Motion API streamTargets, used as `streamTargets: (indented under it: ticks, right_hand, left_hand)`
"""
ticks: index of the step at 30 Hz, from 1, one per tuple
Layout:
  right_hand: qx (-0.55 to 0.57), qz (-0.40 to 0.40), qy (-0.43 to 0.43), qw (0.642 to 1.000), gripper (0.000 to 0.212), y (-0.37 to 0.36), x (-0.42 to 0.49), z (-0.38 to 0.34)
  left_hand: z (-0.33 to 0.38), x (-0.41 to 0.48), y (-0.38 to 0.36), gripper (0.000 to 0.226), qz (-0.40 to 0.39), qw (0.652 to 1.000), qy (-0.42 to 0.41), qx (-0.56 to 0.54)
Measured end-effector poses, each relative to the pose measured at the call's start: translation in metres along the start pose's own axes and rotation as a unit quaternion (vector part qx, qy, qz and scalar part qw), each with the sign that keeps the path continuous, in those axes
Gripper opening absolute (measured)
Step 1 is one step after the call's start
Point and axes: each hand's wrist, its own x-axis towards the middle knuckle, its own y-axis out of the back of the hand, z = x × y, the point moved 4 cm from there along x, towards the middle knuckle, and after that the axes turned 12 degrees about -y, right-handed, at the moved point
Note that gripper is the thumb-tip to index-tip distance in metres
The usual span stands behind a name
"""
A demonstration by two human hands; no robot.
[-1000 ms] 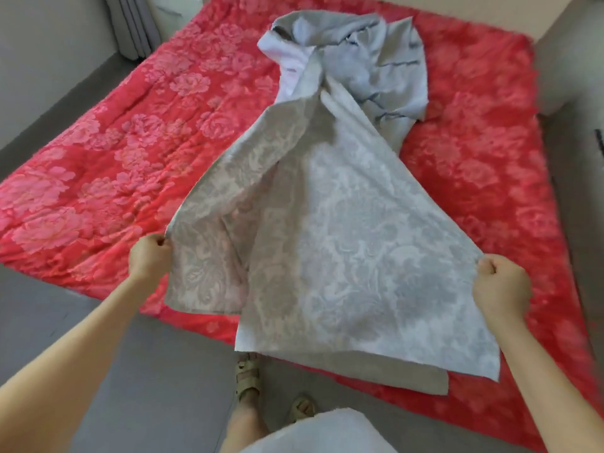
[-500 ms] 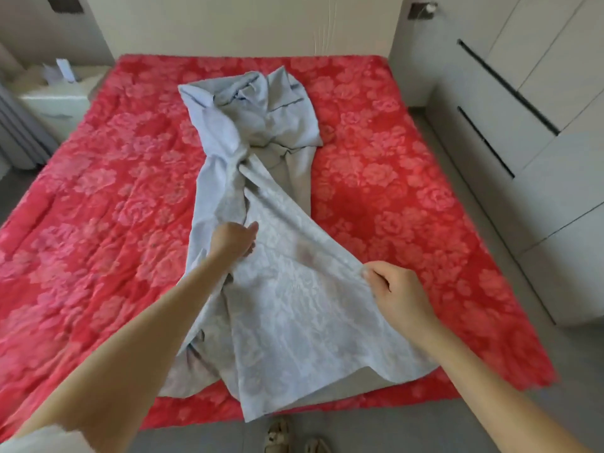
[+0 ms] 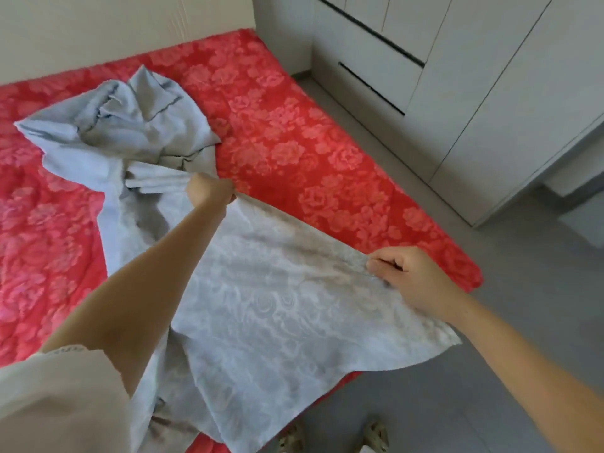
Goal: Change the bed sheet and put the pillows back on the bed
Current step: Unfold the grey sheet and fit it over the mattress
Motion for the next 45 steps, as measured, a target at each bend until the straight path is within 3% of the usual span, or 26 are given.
streamTargets:
  ticks: [4, 8, 11, 14, 18, 21, 26, 28, 31, 36, 40, 45]
  right_hand:
    - [0.051, 0.063, -0.044, 0.996, 0.021, 0.047, -0.007, 0.033]
    - [0.164, 0.077, -0.076, 0.981, 0.017, 0.114, -0.026, 0.063]
    - [0.243, 0.120, -0.090, 0.958, 0.016, 0.175, -0.027, 0.096]
    - [0.243, 0.146, -0.093, 0.955, 0.026, 0.225, -0.016, 0.133]
    - [0.205, 0.124, -0.125, 0.963, 0.019, 0.262, 0.023, 0.193]
    - [0.158, 0.086, -0.150, 0.972, 0.024, 0.260, 0.053, 0.233]
    - [0.116, 0.005, -0.134, 0.984, 0.027, 0.245, 0.088, 0.255]
    - [0.090, -0.037, -0.102, 0.990, 0.032, 0.246, 0.099, 0.255]
    - [0.085, -0.094, -0.082, 0.988, 0.037, 0.255, 0.118, 0.262]
    - [0.037, -0.155, -0.067, 0.985, 0.020, 0.293, 0.152, 0.288]
    - [-0.046, -0.221, -0.053, 0.973, 0.020, 0.327, 0.191, 0.301]
    - [-0.181, -0.188, 0.077, 0.962, 0.024, 0.356, 0.267, 0.285]
  left_hand:
    - [0.066, -0.007, -0.046, 0.038, -0.028, 0.997, -0.068, -0.026]
    - [0.159, -0.027, -0.104, 0.040, -0.053, 0.984, -0.155, -0.068]
    - [0.225, -0.057, -0.157, 0.034, -0.080, 0.974, -0.167, -0.132]
    - [0.247, -0.086, -0.216, 0.021, -0.126, 0.968, -0.129, -0.173]
    - [0.200, -0.141, -0.292, 0.011, -0.202, 0.970, -0.026, -0.136]
    - [0.154, -0.201, -0.331, 0.020, -0.220, 0.973, 0.038, -0.051]
    - [0.132, -0.289, -0.372, 0.043, -0.306, 0.939, 0.148, -0.058]
    - [0.135, -0.293, -0.390, 0.047, -0.295, 0.939, 0.160, -0.080]
    - [0.139, -0.277, -0.413, 0.035, -0.215, 0.955, 0.173, -0.108]
    - [0.149, -0.246, -0.446, 0.015, -0.150, 0.979, 0.133, 0.021]
    - [0.159, -0.223, -0.481, 0.027, -0.157, 0.978, 0.129, 0.048]
    - [0.178, -0.209, -0.485, 0.035, -0.142, 0.984, 0.089, 0.053]
